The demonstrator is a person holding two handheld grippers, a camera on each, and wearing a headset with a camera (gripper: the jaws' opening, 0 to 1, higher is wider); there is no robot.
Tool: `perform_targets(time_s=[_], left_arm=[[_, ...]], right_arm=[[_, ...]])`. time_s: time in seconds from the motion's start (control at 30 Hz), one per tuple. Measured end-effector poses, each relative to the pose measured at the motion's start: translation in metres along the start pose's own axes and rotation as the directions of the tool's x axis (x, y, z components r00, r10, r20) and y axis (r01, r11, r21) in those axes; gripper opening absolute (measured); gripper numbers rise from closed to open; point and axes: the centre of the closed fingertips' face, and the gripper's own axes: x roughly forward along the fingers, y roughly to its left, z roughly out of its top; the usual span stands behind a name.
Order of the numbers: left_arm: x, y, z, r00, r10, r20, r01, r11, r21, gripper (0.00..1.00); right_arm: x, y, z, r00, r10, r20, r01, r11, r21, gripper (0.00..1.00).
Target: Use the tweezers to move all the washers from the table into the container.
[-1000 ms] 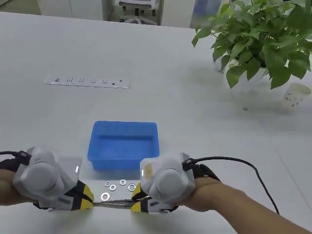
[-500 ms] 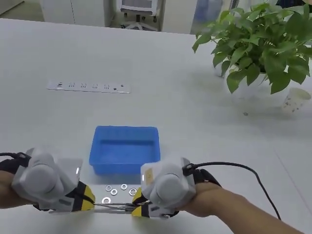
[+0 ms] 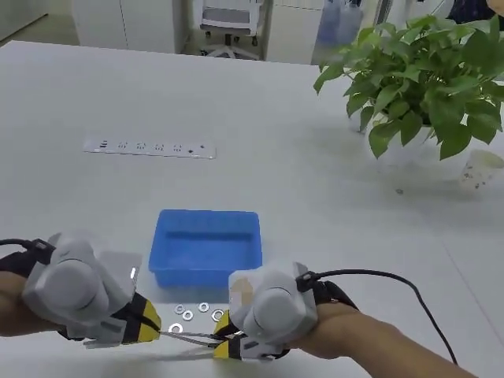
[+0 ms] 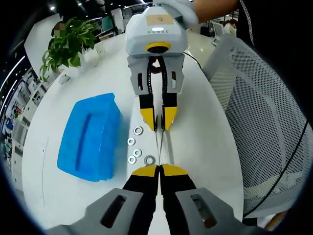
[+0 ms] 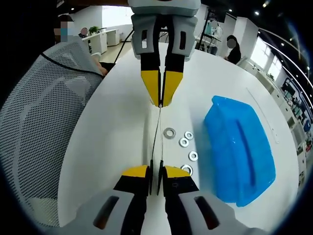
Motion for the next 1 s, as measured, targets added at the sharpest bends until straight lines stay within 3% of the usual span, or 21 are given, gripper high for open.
perform_targets(time_s=[0.4, 0.63, 1.0], left_arm=[[-0.013, 0.0, 0.023, 0.9992, 0.012, 0.037, -0.012, 1.0, 0.01, 0.05], [-0.024, 0.003, 0.047, 0.9958, 0.02, 0.089, -0.023, 0.999, 0.037, 0.05], [-0.035, 0.004, 0.073, 0.9912, 0.018, 0.131, -0.028, 0.997, 0.078, 0.05]], right_arm=[[-0.003, 0.0, 0.002, 0.9996, -0.013, 0.023, 0.012, 0.999, 0.045, 0.11], [-0.009, 0.0, 0.006, 0.9991, -0.027, 0.031, 0.025, 0.998, 0.061, 0.1], [-0.014, -0.002, 0.017, 0.997, -0.045, 0.063, 0.039, 0.995, 0.09, 0.09]])
